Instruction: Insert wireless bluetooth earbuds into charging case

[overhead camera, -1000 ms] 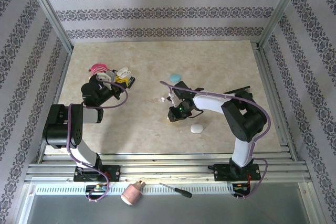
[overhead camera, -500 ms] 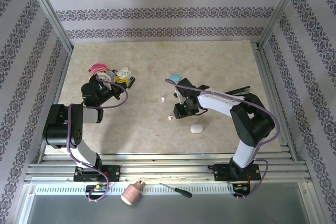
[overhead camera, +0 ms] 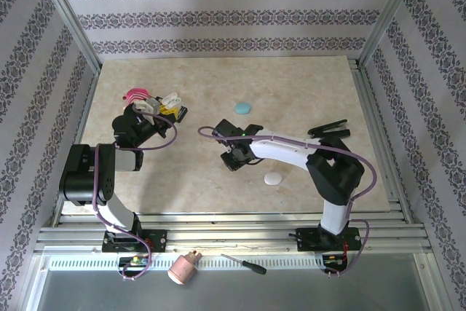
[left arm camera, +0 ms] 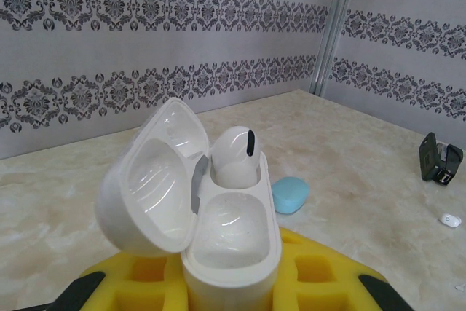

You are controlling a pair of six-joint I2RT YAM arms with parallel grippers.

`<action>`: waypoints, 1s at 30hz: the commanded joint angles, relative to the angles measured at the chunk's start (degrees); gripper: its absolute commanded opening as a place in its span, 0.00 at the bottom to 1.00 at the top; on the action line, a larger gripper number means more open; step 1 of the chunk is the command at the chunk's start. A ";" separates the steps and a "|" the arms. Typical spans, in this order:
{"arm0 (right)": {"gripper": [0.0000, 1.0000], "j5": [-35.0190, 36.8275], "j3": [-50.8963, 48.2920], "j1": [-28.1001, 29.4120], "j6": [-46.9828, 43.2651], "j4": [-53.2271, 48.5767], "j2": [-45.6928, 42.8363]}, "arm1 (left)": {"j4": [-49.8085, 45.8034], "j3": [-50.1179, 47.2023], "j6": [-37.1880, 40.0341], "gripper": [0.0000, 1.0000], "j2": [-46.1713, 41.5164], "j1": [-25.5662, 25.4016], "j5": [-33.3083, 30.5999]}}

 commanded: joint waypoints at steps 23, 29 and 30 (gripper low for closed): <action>0.29 4.12 5.90 -0.18 -1.83 -4.12 7.57 | 4.74 -0.60 -1.54 0.03 0.78 1.29 0.93; 0.30 2.32 5.23 -0.32 -2.02 -4.78 5.92 | 4.83 -0.34 -1.80 0.03 0.87 1.35 1.07; 0.30 1.50 5.23 -0.30 -2.01 -5.07 5.84 | 4.92 -0.42 -1.80 0.03 0.91 1.28 1.09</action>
